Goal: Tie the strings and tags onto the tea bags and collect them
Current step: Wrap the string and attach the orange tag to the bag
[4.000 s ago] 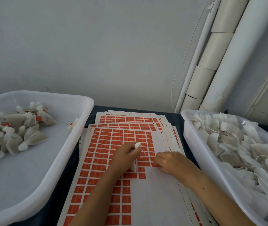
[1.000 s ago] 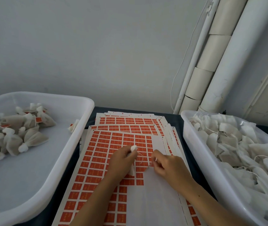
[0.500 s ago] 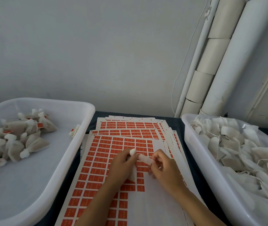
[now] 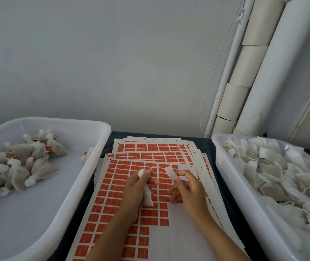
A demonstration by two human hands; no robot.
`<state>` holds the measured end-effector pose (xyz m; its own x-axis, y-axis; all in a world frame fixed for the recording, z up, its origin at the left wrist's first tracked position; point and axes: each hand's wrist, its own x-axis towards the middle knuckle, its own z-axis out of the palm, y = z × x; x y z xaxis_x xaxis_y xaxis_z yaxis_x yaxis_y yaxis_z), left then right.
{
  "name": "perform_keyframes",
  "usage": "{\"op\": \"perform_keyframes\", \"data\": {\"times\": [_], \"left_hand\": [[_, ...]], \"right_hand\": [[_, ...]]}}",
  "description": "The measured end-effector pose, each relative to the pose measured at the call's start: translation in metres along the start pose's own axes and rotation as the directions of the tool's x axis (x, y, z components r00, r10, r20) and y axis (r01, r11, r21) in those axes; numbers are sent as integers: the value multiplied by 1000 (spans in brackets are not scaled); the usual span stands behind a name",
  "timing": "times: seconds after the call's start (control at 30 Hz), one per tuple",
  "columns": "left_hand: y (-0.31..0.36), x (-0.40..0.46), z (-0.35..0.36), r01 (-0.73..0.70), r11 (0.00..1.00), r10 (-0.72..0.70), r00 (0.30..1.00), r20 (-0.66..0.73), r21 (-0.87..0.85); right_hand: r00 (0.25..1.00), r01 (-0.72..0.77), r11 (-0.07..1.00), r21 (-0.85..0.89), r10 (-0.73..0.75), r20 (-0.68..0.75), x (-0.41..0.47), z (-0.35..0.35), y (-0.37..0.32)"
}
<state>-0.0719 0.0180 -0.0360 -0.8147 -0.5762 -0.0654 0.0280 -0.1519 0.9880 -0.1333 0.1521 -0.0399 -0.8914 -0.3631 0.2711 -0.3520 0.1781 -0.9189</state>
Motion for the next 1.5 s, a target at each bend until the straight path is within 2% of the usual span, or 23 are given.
{"op": "perform_keyframes", "data": {"times": [0.13,0.3,0.4,0.5,0.6,0.7,0.83,1.13,1.27,1.37,1.5], "left_hand": [[0,-3,2,-5,1000,5,1000,3,22],[1,-2,2,11,999,-12,1000,-29,-32],[2,-3,2,-79,997,79,996,29,4],[2,-3,1,-135,990,137,989,54,-30],[2,-3,0,-131,989,137,986,98,-67],[4,-4,1,-106,988,122,981,148,-109],[1,-4,0,-91,989,115,969,217,-119],[3,-6,1,-126,988,147,940,307,-87],[4,-6,3,-130,990,138,945,295,-47],[4,-7,5,-134,991,135,942,307,-25],[3,-8,8,-179,983,162,936,311,26]], "right_hand": [[1000,7,997,77,-8,13,-2,1,1],[1000,-9,998,61,10,-26,-3,-2,7],[998,-4,998,70,8,-62,-2,-5,8],[997,-36,986,163,46,-57,-2,-6,6],[995,-11,983,181,29,-98,-2,-9,5],[998,-12,971,240,27,-60,-2,-12,3],[996,16,983,182,2,-95,-1,-15,3],[985,47,977,207,-11,-171,-1,-25,-4],[985,77,991,113,-57,-165,0,-25,-2],[968,124,992,27,-115,-224,2,-25,-4],[949,127,987,102,-91,-302,4,-27,-5]]}}
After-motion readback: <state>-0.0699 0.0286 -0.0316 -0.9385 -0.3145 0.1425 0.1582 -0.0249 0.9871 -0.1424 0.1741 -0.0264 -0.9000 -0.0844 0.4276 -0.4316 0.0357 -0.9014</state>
